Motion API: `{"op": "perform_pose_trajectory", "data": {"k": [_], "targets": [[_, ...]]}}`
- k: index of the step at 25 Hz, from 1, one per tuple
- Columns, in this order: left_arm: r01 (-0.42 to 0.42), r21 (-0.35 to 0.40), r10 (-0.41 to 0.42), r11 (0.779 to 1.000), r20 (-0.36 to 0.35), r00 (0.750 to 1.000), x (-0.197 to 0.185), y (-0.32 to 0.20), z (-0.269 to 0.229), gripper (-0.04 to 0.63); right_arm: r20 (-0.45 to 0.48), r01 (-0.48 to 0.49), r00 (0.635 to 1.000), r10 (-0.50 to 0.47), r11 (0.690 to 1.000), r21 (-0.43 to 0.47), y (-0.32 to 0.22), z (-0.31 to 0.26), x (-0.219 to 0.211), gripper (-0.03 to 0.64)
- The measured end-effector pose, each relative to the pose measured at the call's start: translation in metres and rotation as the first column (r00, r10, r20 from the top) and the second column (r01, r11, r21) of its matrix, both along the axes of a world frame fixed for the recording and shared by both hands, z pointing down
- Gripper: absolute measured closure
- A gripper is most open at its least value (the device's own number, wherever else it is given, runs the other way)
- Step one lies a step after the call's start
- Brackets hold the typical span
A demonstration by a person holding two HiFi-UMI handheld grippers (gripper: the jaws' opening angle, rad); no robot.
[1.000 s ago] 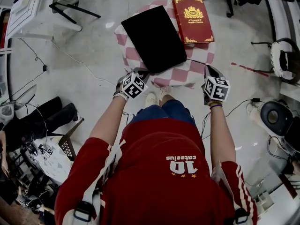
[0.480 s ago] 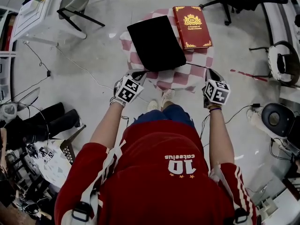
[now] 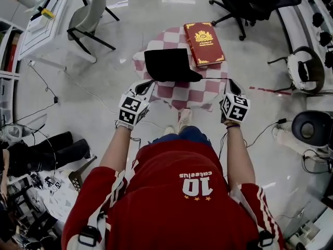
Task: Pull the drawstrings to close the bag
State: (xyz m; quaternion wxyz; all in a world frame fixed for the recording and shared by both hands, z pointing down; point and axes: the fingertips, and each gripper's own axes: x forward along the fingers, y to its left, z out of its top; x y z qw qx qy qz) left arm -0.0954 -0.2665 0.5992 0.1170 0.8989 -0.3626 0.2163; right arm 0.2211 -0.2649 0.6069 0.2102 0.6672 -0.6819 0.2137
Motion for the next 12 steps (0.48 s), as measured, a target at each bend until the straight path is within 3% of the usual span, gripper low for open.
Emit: {"op": "perform_pose_trajectory", "data": {"k": [7, 12], "targets": [[0.017, 0.131, -0.010, 0.991, -0.049, 0.999, 0.000, 0.001, -0.076, 0.589, -0.041, -0.056, 0.997, 0.060, 0.993, 0.103, 0.009, -0.053, 0.012, 0.594], [0.034, 0.172, -0.021, 0.984, -0.076, 0.997, 0.002, 0.006, -0.111, 0.589, -0.052, -0.127, 0.989, 0.138, 0.976, 0.176, 0.015, -0.090, 0.025, 0.594]]}}
